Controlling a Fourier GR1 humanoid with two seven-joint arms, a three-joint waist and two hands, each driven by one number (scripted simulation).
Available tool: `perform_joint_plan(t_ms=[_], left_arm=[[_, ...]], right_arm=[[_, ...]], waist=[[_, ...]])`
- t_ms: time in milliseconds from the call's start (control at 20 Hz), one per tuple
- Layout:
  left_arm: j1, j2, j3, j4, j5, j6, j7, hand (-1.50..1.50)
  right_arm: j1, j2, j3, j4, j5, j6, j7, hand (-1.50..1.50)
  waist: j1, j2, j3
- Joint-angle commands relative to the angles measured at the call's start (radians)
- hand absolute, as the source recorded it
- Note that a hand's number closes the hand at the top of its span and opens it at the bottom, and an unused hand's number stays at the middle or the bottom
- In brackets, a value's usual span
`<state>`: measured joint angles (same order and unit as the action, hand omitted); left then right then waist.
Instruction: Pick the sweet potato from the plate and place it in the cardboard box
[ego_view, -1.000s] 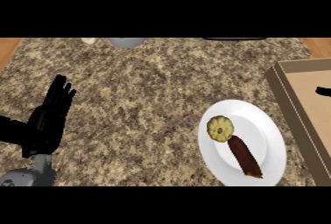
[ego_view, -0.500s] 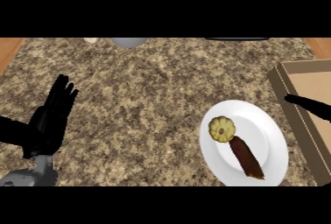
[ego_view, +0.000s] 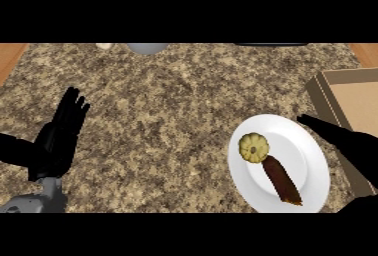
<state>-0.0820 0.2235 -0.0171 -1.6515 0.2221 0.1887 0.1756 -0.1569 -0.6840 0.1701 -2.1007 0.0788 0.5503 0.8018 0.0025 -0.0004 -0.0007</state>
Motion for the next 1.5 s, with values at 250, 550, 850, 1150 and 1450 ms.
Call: perform_joint_plan(t_ms=[250,550,850,1150,1450], left_arm=[[-0.001,-0.003,0.047,0.009,-0.01,-0.055,-0.002,0.0],[-0.057,-0.051,0.048,0.109,-0.047,-0.049,-0.053,0.0],[-0.013,-0.027,0.072,-0.015,-0.034,-0.075,0.047,0.0],[-0.012,-0.077,0.042,-0.03,-0.084,-0.048,0.06,0.0],[-0.04,-0.098,0.056,0.005,-0.099,-0.038,0.042,0.0]], right_arm=[[0.068,0.156,0.052,0.018,0.174,0.032,-0.001,-1.5],[0.147,0.155,-0.033,-0.034,0.208,0.067,-0.082,-1.5],[0.037,0.293,0.035,0.122,0.336,0.053,-0.08,-1.5],[0.116,0.307,-0.015,0.095,0.367,0.106,-0.154,-1.5],[0.119,0.365,0.067,0.177,0.54,0.035,-0.193,-1.5]], waist=[[-0.003,0.0,0.001],[-0.01,0.0,0.001],[0.001,0.0,0.001],[-0.003,0.0,0.001],[-0.003,0.0,0.001]])
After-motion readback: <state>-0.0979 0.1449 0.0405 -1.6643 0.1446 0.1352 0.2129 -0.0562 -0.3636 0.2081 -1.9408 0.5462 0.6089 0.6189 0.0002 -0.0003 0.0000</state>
